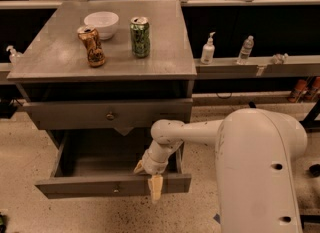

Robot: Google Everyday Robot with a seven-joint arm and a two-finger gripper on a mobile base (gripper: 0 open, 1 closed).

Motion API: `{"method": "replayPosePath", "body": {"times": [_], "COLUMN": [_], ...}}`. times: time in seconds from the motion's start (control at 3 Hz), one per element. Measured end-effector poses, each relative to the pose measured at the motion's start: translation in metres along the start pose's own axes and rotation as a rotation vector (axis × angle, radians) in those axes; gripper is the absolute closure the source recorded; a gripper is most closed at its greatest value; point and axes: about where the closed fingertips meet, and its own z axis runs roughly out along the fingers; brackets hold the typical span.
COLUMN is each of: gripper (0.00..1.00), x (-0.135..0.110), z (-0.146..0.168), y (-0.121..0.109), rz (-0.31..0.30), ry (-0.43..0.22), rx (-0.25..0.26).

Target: Open middle drawer

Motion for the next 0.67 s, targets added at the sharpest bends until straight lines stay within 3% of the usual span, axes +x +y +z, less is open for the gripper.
{"method": "replayPosePath", "body": {"times": [0.67], "gripper": [0.00], "x": [-0.007], "z": [-0.020], "y": [0.000], "rz": [-0.015], "ry": [0.032], "rx": [0.027]}}
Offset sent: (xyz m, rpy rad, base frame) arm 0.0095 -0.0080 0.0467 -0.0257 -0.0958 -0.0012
